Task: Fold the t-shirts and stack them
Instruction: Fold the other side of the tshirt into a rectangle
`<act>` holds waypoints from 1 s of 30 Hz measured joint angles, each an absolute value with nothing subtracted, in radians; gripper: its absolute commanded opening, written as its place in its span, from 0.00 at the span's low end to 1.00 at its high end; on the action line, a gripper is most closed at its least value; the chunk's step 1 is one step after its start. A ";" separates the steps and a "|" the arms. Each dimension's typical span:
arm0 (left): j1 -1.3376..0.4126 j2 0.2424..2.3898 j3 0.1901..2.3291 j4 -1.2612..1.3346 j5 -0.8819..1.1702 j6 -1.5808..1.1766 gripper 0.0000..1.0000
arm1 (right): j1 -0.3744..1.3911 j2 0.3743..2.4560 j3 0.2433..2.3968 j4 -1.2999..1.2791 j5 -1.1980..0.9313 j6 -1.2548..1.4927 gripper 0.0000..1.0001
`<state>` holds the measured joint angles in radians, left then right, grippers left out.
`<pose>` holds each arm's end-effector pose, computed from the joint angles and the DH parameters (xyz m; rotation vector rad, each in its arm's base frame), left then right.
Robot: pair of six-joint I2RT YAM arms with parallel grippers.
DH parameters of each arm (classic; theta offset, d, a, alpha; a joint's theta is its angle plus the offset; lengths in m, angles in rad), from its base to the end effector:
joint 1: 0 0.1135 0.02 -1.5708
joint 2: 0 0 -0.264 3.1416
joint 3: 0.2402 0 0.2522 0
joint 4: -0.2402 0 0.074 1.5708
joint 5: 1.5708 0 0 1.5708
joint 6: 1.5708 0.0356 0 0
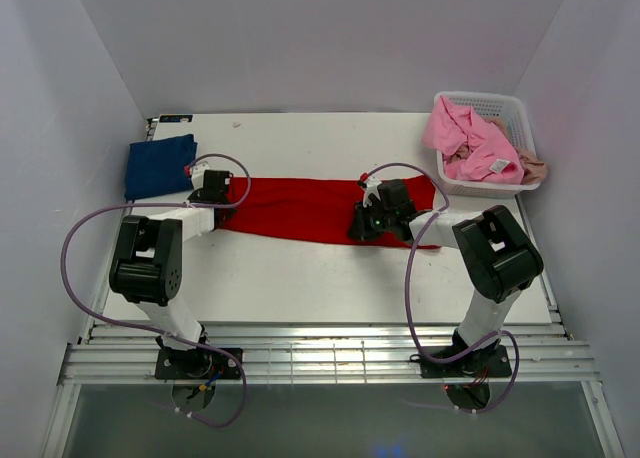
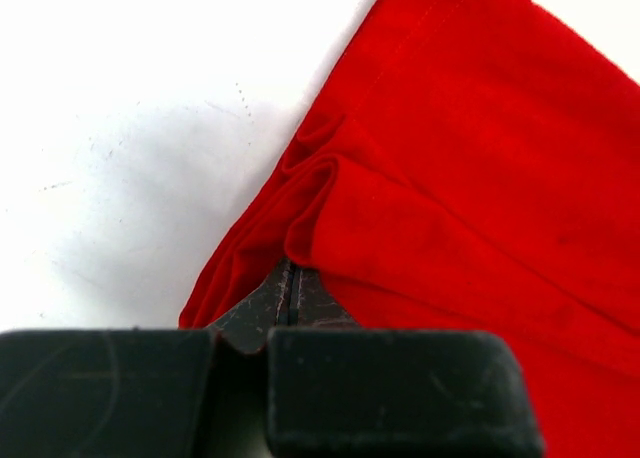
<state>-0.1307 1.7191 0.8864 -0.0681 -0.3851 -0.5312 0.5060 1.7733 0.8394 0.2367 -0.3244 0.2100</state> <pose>0.3335 -0.0304 0.1499 -0.6331 2.3053 0.1700 0.3003 0.1794 0.1417 -0.5191 2.2761 0.7376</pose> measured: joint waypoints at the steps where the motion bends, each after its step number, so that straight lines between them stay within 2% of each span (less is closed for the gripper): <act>1: -0.131 1.722 0.891 -0.065 -0.385 -0.531 0.00 | 0.506 1.773 0.839 0.236 -0.324 0.210 0.18; 13: -0.128 1.727 0.903 -0.014 -0.385 -0.530 0.00 | 0.506 1.769 0.840 0.233 -0.324 0.206 0.18; 21: -0.127 1.703 0.839 0.031 -0.385 -0.528 0.00 | 0.543 1.774 0.934 0.071 -0.319 0.197 0.18; 30: -0.127 1.720 0.899 0.069 -0.382 -0.511 0.00 | 0.607 1.776 0.965 0.025 -0.316 0.194 0.18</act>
<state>-0.1272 1.7195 0.8993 0.0689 -0.3817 -0.5114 0.6067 1.7756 0.9649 0.0246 -0.3164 0.1944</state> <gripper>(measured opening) 0.035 0.184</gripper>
